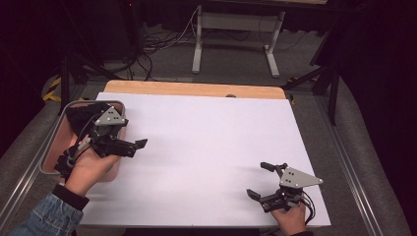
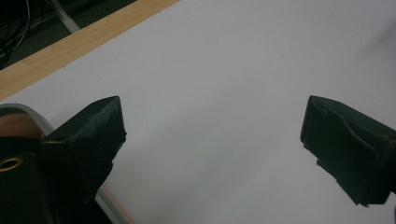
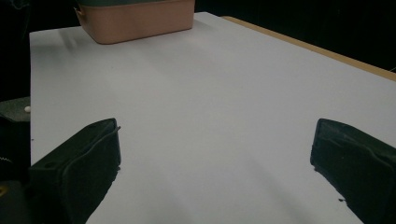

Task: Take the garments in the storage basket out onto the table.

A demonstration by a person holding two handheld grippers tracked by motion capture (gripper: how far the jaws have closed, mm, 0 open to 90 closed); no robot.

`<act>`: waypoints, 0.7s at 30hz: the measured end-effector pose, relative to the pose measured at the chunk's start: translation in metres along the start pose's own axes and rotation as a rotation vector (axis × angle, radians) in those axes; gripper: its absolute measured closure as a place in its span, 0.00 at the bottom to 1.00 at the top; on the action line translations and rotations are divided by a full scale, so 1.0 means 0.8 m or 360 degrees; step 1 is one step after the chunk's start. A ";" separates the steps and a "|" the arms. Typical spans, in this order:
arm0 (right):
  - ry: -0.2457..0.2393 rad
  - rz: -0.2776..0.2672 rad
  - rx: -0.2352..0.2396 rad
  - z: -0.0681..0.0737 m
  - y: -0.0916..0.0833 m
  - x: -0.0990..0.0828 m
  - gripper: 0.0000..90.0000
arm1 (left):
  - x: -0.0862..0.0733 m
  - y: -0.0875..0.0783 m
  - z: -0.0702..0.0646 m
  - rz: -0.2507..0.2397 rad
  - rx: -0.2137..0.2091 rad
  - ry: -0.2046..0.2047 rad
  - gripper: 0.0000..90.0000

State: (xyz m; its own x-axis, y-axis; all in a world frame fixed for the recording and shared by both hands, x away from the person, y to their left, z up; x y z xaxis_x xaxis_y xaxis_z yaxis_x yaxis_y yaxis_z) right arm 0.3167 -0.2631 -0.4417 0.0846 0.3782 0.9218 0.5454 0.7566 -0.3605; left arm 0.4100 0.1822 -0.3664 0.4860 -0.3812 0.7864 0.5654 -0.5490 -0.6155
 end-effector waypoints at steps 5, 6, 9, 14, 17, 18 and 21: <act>0.0001 -0.0001 0.0000 0.000 0.000 0.000 0.03 | 0.006 0.000 0.012 0.0016 0.0023 -0.0016 0.08; 0.0002 -0.0001 0.0002 0.000 0.000 0.000 0.03 | 0.007 0.001 0.016 0.0022 0.0039 -0.0022 0.08; 0.0001 0.0000 0.0001 0.000 0.000 0.000 0.03 | 0.008 0.001 0.021 0.0029 0.0064 -0.0035 0.09; 0.0001 0.0000 0.0002 0.000 0.000 0.000 0.03 | 0.009 0.003 0.033 0.0064 0.0165 -0.0004 0.10; 0.0000 0.0005 0.0005 0.000 0.000 -0.001 0.03 | 0.010 0.002 0.043 0.0072 0.0172 -0.0041 0.11; -0.0001 0.0004 0.0005 0.000 0.000 -0.001 0.03 | 0.011 0.002 0.047 0.0077 0.0176 -0.0045 0.11; 0.0002 0.0004 0.0006 0.000 0.000 -0.001 0.03 | 0.011 0.003 0.056 0.0095 0.0189 -0.0071 0.11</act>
Point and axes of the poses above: each handheld gripper's, and its own axes: y roughly forward along the jaws, x roughly out of its top, z roughly to its left, the point moved 4 cm from there along y, roughly forward along the jaws, and after that the axes turned 5 degrees about -y, right-handed, at the moved point
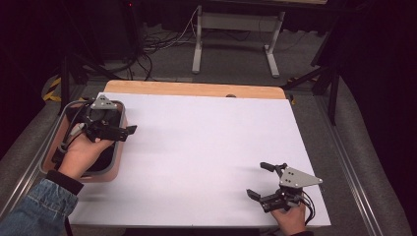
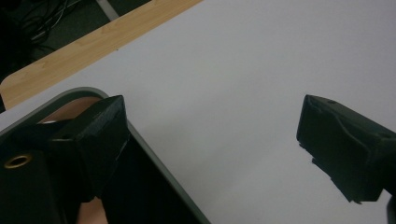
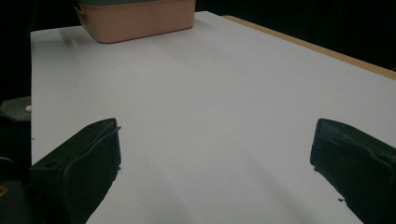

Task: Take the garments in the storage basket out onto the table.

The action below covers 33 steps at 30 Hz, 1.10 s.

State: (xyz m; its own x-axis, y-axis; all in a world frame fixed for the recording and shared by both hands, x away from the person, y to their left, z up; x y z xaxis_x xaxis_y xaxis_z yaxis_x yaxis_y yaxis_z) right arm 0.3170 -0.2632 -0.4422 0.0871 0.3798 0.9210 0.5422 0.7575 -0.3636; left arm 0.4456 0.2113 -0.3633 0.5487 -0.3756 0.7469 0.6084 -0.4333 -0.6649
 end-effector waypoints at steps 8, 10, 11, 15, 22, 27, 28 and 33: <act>0.0001 0.0001 0.0003 0.000 0.000 0.000 0.03 | -0.001 0.007 0.022 0.0064 0.0064 -0.0043 0.11; 0.0003 -0.0001 0.0007 0.000 0.000 0.000 0.03 | -0.001 0.008 0.025 0.0080 0.0070 -0.0052 0.11; 0.0003 -0.0001 0.0008 0.000 0.000 0.000 0.03 | -0.002 0.010 0.029 0.0085 0.0078 -0.0061 0.11; 0.0007 -0.0007 0.0005 0.000 0.000 0.000 0.03 | -0.002 0.018 0.047 0.0143 0.0112 -0.0093 0.12; 0.0005 -0.0004 0.0008 0.000 0.000 -0.001 0.03 | -0.003 0.022 0.065 0.0170 0.0156 -0.0140 0.12; 0.0007 -0.0003 0.0012 0.000 0.000 -0.001 0.03 | -0.008 0.028 0.081 0.0229 0.0200 -0.0192 0.12; 0.0009 -0.0003 0.0014 0.000 0.000 -0.001 0.03 | -0.010 0.030 0.087 0.0249 0.0214 -0.0208 0.12; 0.0010 -0.0001 0.0017 0.001 0.000 -0.001 0.03 | -0.014 0.040 0.101 0.0318 0.0245 -0.0264 0.12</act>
Point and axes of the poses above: each handheld gripper's, and its own axes: y roughly forward along the jaws, x roughly out of its top, z roughly to its left, the point moved 4 cm from there along y, roughly forward along the jaws, and after that the axes turned 5 degrees about -y, right-handed, at the moved point
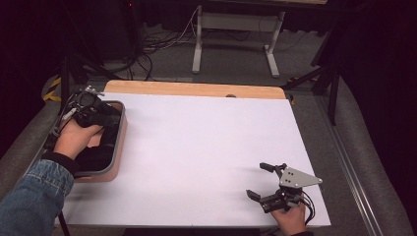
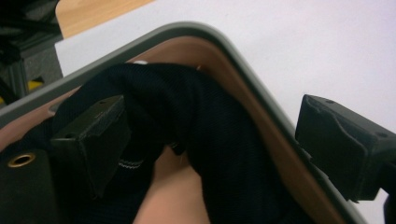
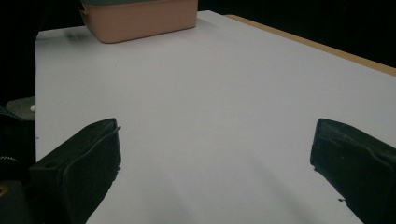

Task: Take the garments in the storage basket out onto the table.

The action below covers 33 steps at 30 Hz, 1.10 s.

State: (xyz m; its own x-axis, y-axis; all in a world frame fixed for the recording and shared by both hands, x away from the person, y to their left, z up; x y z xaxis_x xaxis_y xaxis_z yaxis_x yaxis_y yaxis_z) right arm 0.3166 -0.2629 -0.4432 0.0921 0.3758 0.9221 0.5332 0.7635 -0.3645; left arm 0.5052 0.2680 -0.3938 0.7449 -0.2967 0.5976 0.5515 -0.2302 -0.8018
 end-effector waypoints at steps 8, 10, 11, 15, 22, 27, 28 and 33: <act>-0.0001 0.0004 0.0005 0.000 0.000 0.000 0.03 | -0.003 0.011 0.005 0.0071 -0.0014 -0.0040 0.12; -0.0001 0.0007 0.0009 0.001 0.000 0.000 0.03 | -0.004 0.013 0.005 0.0106 -0.0006 -0.0051 0.12; -0.0001 0.0007 0.0011 0.001 0.000 0.000 0.03 | -0.005 0.015 0.006 0.0122 -0.0002 -0.0065 0.12; -0.0001 0.0006 0.0013 0.001 0.000 0.000 0.03 | -0.010 0.022 0.009 0.0179 -0.0004 -0.0085 0.13; -0.0012 0.0014 0.0004 0.001 0.001 -0.001 0.03 | -0.015 0.035 0.014 0.0240 -0.0058 -0.0113 0.12; -0.0012 0.0021 0.0006 0.000 0.001 -0.001 0.03 | -0.020 0.043 0.011 0.0287 -0.0071 -0.0094 0.11; -0.0010 0.0019 0.0002 0.001 0.001 -0.001 0.03 | -0.021 0.044 0.011 0.0287 -0.0066 -0.0097 0.11; -0.0015 0.0010 -0.0008 0.000 -0.001 0.000 0.04 | -0.029 0.054 0.011 0.0354 -0.0047 -0.0083 0.09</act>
Point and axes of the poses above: each handheld gripper's, and its own axes: y roughly forward along the jaws, x roughly out of its top, z roughly to its left, the point moved 4 cm from there along y, roughly forward along the jaws, and after that the axes turned 5 degrees about -y, right-handed, at the moved point
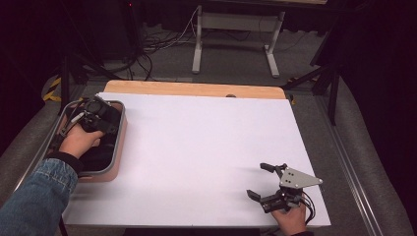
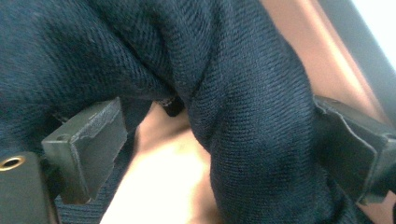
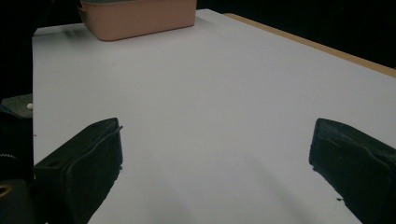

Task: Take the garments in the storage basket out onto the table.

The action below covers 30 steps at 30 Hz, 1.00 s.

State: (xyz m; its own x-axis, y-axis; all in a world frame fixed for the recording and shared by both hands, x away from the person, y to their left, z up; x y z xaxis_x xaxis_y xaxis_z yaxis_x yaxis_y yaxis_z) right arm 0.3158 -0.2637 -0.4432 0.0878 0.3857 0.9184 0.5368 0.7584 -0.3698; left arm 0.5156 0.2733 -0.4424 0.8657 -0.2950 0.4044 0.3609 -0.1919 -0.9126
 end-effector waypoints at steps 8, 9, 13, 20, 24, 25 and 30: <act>0.0001 0.0003 0.0004 0.001 0.001 0.000 0.04 | -0.007 0.009 0.002 0.0026 -0.0146 -0.0075 0.19; -0.0001 0.0002 0.0005 0.001 0.001 0.000 0.04 | -0.009 0.010 0.002 0.0038 -0.0179 -0.0087 0.22; -0.0001 0.0004 0.0005 0.001 0.001 0.000 0.04 | -0.010 0.012 0.001 0.0065 -0.0253 -0.0075 0.40; -0.0003 0.0004 0.0009 0.001 0.001 0.000 0.04 | -0.009 0.011 -0.007 0.0080 -0.0234 -0.0048 0.54; 0.0000 0.0004 0.0010 0.001 0.001 0.000 0.04 | -0.009 0.008 -0.008 0.0071 -0.0204 -0.0032 0.58; 0.0000 0.0005 0.0008 0.001 0.001 0.000 0.04 | -0.009 0.007 -0.009 0.0071 -0.0192 -0.0028 0.58; -0.0002 0.0005 0.0010 0.001 0.001 0.000 0.04 | -0.008 0.003 -0.010 0.0061 -0.0176 -0.0031 0.61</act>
State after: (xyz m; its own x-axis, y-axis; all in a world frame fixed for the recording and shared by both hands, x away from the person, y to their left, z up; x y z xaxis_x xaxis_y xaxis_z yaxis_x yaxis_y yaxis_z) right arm 0.3157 -0.2626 -0.4437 0.0884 0.3890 0.9170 0.5313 0.7602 -0.3738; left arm 0.5079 0.2674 -0.4467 0.8852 -0.2858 0.3671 0.2880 -0.2831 -0.9148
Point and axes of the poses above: each handheld gripper's, and its own axes: y roughly forward along the jaws, x roughly out of its top, z roughly to its left, the point moved 4 cm from there along y, roughly forward along the jaws, and after that the axes turned 5 degrees about -y, right-handed, at the moved point
